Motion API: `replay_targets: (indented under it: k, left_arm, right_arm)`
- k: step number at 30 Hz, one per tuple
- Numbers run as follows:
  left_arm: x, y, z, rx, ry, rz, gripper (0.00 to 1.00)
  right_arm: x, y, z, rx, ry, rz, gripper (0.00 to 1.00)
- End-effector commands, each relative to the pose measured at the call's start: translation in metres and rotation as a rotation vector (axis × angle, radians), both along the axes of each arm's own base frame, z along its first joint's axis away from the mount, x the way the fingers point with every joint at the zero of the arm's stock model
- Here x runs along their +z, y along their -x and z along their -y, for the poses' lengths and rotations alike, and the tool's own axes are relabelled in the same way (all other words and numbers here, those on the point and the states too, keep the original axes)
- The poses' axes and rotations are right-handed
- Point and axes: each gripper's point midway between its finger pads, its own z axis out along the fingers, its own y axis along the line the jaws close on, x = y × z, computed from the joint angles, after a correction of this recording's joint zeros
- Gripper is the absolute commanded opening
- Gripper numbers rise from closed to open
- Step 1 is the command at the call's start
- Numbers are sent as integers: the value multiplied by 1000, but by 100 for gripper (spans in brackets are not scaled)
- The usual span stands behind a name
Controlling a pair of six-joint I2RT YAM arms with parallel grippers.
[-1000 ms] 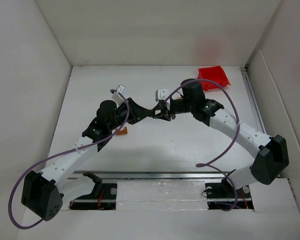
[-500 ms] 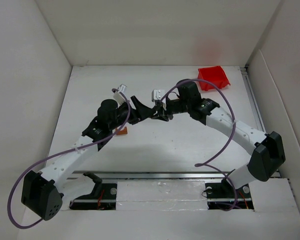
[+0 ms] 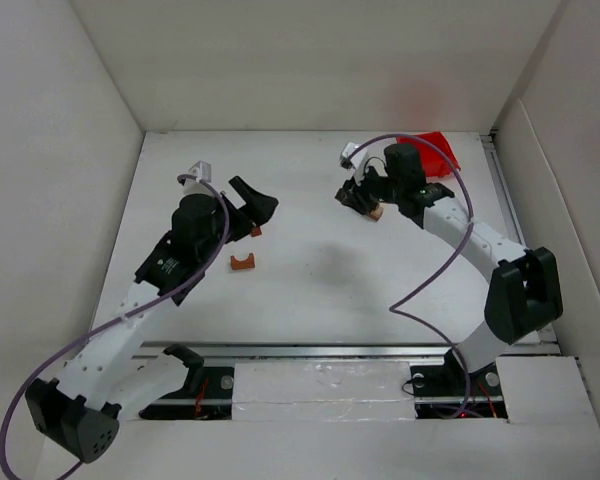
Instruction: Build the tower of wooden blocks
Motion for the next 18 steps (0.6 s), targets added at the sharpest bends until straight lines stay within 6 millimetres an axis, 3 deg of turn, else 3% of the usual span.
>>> replay_targets:
  k: [1,3,7,11,18]
  left_arm:
    - [29,17,-38,99,-91,78,99]
    - [32,27,-42,56,-147,119,99]
    - [28,46,-65,66,-258,156,99]
    - [18,51,-69,54,-284,176,99]
    - [-6,53,-64,-12,-352,141,99]
  right_arm:
    - [8,-47,47,-227,11,26,0]
    - [5,-61,68,-251,36,33,0]
    - [6,-87,92,-257,58,43,0]
    - [-29,-110,106,-227,112,-38,0]
    - [-62,-111,108,-232,171,-115,0]
